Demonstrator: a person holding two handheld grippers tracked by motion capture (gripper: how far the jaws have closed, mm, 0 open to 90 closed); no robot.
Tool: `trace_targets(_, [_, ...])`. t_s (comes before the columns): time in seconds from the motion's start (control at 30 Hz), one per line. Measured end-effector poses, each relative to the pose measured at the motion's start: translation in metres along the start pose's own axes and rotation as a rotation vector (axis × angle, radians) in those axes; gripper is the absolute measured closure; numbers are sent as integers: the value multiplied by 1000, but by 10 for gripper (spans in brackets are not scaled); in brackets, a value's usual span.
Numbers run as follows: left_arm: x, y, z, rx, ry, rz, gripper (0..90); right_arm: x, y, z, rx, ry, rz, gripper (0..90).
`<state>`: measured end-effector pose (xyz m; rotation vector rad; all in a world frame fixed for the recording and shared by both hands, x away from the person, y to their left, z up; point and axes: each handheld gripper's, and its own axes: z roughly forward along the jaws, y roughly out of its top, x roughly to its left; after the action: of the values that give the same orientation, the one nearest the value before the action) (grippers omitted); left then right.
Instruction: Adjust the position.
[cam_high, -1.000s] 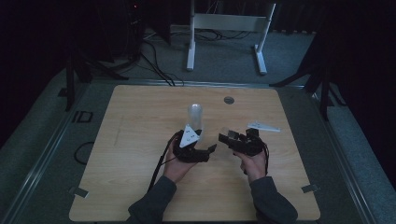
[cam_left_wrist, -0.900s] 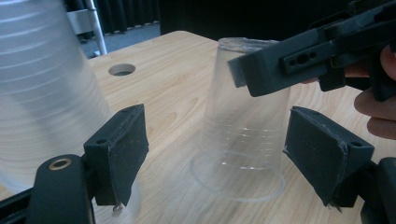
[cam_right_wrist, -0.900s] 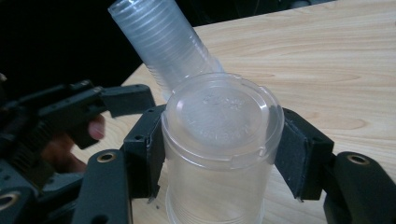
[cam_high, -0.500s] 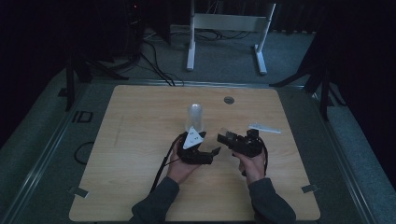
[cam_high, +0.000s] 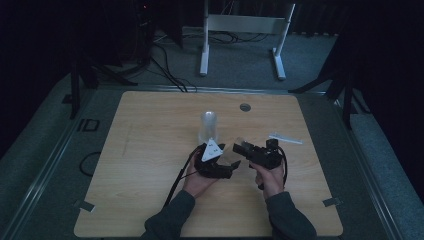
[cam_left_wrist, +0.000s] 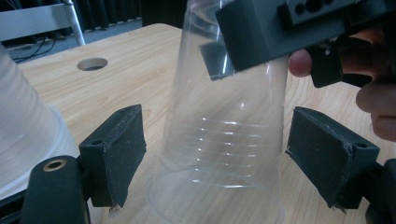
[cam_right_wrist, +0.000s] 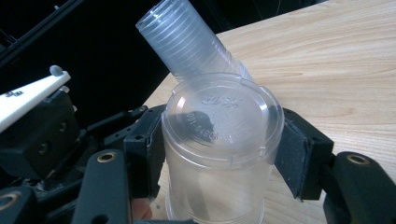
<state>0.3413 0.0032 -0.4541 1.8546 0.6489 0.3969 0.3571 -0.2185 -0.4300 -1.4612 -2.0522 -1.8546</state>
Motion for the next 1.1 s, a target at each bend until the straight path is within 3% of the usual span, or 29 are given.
trace_targets(0.8, [-2,-7,9,43,-8,1,192,0,0,-3,-13,44,24,402])
trace_targets(1.1, [-3,-7,8,41,-12,1,258,-2,0,-3,-12,43,28,400])
